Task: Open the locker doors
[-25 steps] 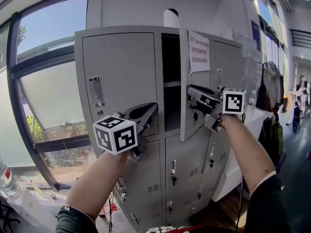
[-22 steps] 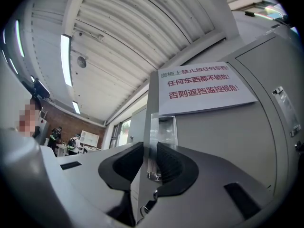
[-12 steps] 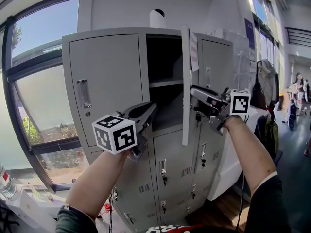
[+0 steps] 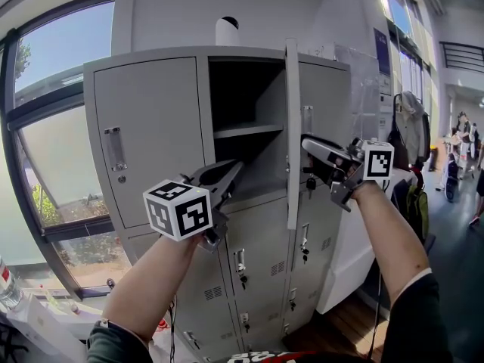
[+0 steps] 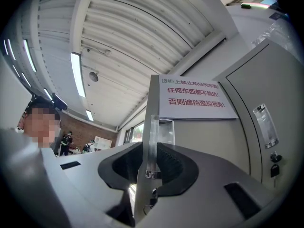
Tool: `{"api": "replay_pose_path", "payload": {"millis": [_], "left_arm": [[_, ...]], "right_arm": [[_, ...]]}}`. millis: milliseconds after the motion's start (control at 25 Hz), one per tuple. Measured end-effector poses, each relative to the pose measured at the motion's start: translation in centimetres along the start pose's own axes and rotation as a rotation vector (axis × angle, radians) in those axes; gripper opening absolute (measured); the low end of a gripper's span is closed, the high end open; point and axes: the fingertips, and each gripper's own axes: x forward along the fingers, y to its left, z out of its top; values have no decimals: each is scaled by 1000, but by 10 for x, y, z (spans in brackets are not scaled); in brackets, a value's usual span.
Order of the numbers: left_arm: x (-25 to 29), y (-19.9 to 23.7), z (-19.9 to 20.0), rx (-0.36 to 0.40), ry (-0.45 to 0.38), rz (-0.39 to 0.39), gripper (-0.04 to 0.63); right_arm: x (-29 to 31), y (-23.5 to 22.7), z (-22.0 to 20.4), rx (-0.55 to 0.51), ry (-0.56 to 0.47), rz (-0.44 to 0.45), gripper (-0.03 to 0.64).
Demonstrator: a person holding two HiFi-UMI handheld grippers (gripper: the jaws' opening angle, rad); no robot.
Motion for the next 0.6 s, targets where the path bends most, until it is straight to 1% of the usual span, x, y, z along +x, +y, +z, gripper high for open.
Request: {"api": "replay_pose_path", "payload": {"millis": [240,360,480,600], "left_arm": [[7,-1,-4,-3,4,-2,0],[12,-4,-7,-3,8,-2,0],[16,-7,-8,-4,10,2,0],[17,-8,-9,-4,13,7,0]], "right_arm": [[-8,-4,1,3,-5,4,103],[-9,-3,2,-12,-1,9,103],[-13,-6,6,-22,-14,-6,86],[-16,-10,11,-23,-41,-35,84]]}}
